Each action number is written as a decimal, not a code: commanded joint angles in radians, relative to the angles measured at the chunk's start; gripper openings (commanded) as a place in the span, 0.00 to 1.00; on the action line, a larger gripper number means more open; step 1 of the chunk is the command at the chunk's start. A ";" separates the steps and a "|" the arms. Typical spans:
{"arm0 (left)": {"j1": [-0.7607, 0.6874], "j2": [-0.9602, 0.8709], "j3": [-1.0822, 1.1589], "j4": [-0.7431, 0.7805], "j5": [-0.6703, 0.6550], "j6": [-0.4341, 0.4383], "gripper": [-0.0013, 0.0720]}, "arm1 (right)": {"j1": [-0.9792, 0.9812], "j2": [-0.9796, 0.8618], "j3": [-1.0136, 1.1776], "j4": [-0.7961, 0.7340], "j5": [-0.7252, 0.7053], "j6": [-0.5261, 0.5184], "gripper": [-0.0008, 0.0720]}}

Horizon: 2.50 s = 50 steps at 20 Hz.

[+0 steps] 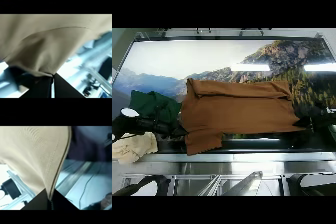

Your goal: Fold the shirts.

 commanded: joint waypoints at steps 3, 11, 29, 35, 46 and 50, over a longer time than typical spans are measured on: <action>0.017 0.225 0.087 -0.133 -0.003 0.053 0.06 | -0.028 0.106 0.003 0.028 0.015 0.057 0.04; -0.038 -0.164 0.510 -0.127 0.024 0.067 0.06 | 0.148 0.103 0.004 0.447 -0.320 -0.074 0.04; -0.120 -0.978 1.466 -0.055 -0.090 -0.060 0.42 | 0.237 -0.169 0.237 0.515 -0.484 -0.197 0.45; -0.083 -0.872 1.407 -0.055 0.034 -0.068 0.42 | 0.167 -0.165 0.418 0.134 -0.386 0.021 0.86; -0.124 -0.782 1.408 -0.084 -0.126 -0.079 0.17 | 0.305 -0.369 0.546 0.148 -0.204 0.164 0.60; -0.228 -0.782 1.408 -0.096 -0.156 -0.076 0.02 | 0.319 -0.394 0.621 0.167 -0.136 0.166 0.04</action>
